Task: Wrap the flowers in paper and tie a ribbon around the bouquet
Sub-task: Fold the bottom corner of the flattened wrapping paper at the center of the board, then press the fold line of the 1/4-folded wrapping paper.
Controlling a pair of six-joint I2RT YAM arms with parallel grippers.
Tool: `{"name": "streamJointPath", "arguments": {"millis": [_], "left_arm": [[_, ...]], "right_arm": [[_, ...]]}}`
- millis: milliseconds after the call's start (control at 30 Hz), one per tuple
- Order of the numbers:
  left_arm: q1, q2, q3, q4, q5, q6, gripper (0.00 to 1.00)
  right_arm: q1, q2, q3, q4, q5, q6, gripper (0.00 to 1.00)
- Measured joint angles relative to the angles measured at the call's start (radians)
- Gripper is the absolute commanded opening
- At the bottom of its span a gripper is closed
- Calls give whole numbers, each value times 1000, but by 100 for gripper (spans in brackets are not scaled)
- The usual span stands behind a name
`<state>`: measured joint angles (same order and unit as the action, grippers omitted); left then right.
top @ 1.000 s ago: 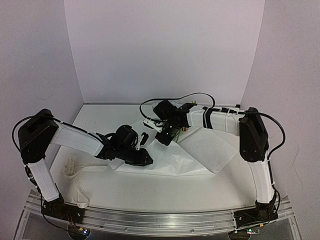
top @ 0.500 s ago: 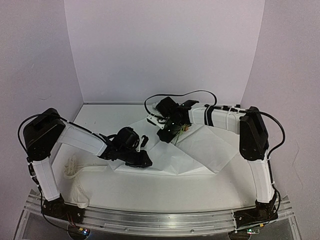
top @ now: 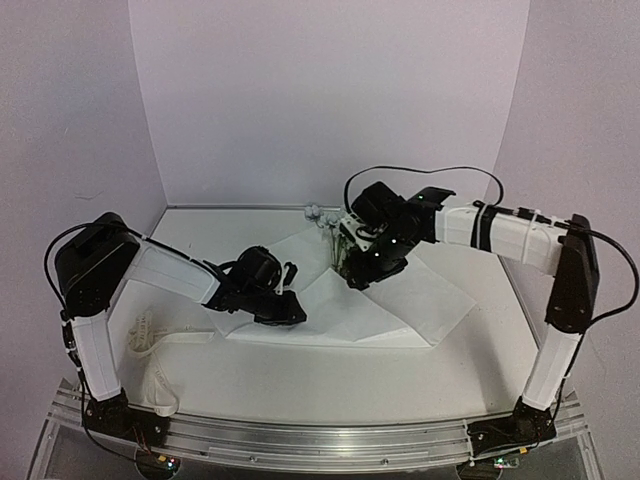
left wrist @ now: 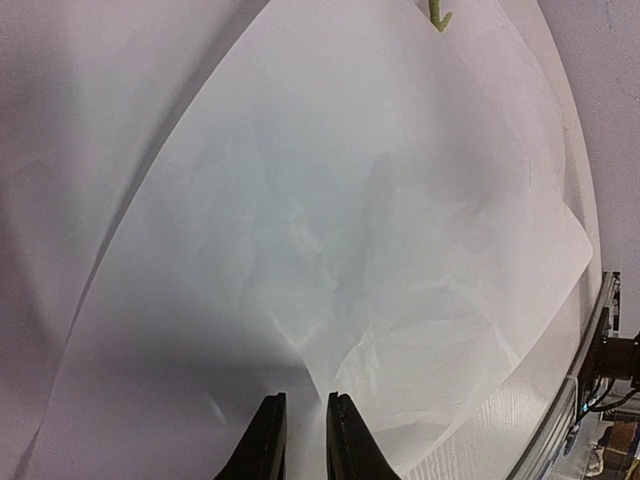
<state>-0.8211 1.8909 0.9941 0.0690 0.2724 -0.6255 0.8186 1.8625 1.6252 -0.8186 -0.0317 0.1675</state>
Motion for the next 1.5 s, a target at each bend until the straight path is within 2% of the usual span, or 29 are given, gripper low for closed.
{"name": "streamJointPath", "arguments": {"millis": [133, 467, 867, 1067, 1400, 1500], "left_arm": [[0, 19, 32, -2, 14, 6, 15], [7, 52, 81, -23, 17, 23, 12], [20, 67, 91, -44, 22, 31, 13], [20, 67, 98, -52, 25, 53, 13], [24, 67, 100, -88, 40, 79, 13], [25, 66, 100, -94, 42, 84, 17]], "right_arm": [[1, -110, -158, 3, -38, 137, 49], [62, -156, -404, 54, -47, 319, 42], [197, -125, -403, 151, -18, 385, 31], [195, -42, -372, 174, -14, 391, 25], [163, 43, -327, 190, -10, 394, 23], [150, 57, -318, 193, -8, 394, 22]]}}
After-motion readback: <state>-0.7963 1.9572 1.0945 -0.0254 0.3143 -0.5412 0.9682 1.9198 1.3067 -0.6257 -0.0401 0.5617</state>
